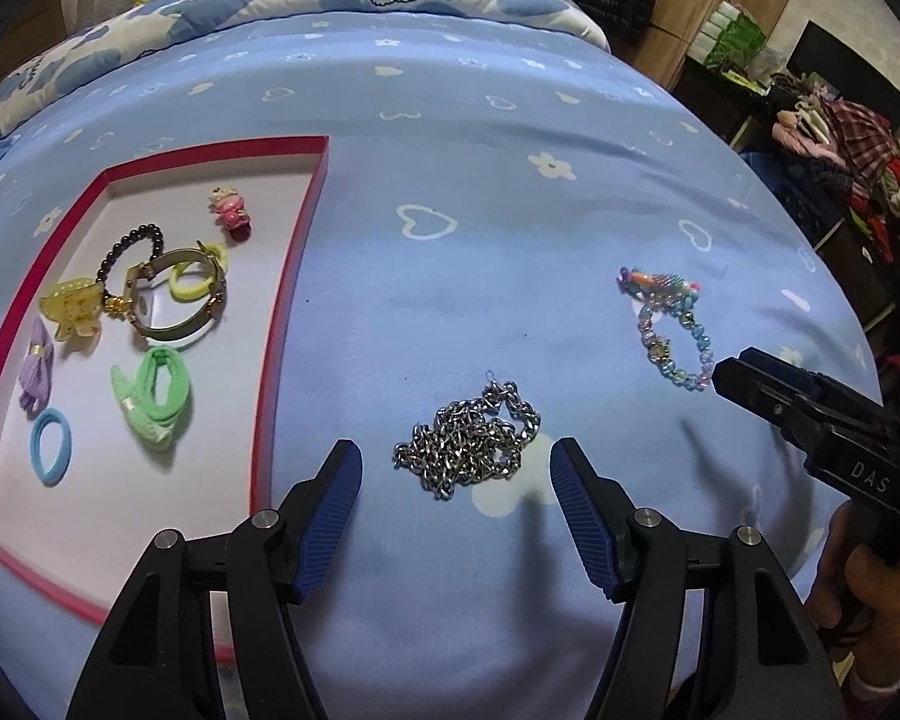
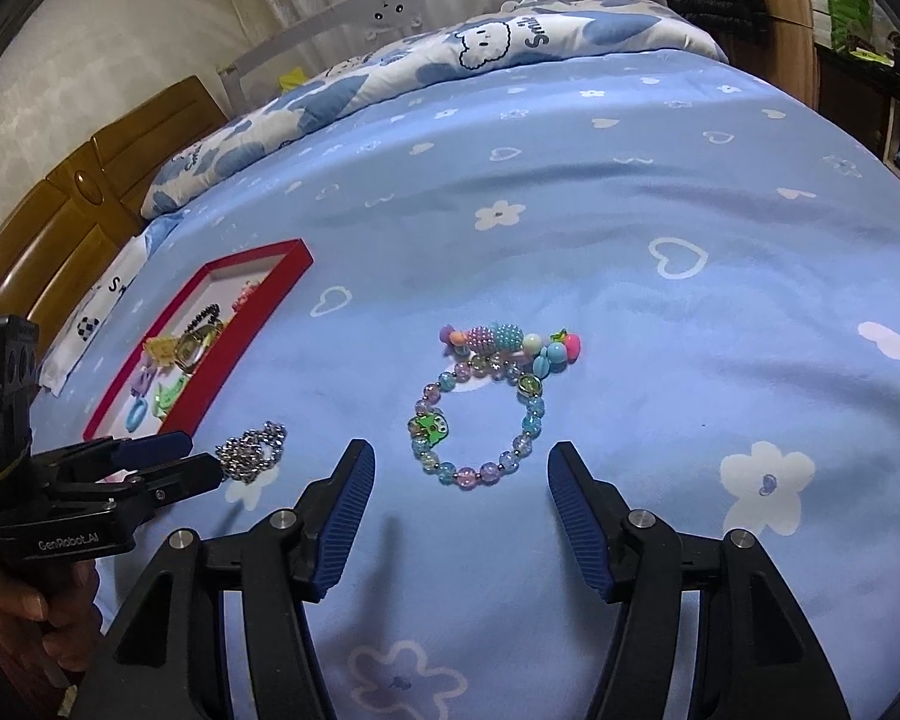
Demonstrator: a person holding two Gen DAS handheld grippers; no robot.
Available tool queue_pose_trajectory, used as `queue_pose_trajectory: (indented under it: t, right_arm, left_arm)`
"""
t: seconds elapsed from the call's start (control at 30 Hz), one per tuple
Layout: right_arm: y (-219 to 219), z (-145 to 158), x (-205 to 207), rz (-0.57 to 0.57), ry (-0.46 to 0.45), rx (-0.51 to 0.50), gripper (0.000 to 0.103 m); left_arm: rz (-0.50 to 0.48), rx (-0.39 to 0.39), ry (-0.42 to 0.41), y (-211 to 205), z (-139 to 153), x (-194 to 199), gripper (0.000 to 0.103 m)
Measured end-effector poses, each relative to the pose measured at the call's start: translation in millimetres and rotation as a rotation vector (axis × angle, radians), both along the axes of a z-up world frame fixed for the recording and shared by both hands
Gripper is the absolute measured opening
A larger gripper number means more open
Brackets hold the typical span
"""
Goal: Organize jewelry
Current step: 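Grasp the silver chain with the left gripper while the right gripper grasps the beaded bracelet, then carry the chain and bracelet into the tray and open both grippers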
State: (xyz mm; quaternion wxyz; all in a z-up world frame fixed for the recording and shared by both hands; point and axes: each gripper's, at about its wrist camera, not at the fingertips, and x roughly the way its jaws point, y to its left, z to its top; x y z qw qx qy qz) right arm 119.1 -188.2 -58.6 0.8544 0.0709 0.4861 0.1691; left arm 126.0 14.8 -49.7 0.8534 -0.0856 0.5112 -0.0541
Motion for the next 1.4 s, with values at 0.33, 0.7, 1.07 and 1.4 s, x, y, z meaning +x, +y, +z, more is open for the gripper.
queue_pose_trajectory:
  t: [0.33,0.7,1.07,1.4]
  right_arm:
    - [10.1,-16.3,11.3,0.029,0.018,-0.055,0.064]
    - [25.8,-27.6,17.9,0.06,-0.019,-0.16,0.024]
    - [16.3,-11.6,11.6,0.035,-0.032,-0.092,0.009]
    - [20.4,30.0,2.2,0.041,-0.108,-0.009,0.008]
  left_arm:
    - [-0.051,0.076,0.014,-15.8,-19.5,16.6,0.061]
    - [-0.074,0.1,-0.002,-16.6,-22.4,23.8,0.017]
    - [-0.057,0.018,-0.037,-6.1,-10.1,13.9,0.012]
    - [-0.036,-0.024,-0.123,7.4,24.9,-10.5,0.011]
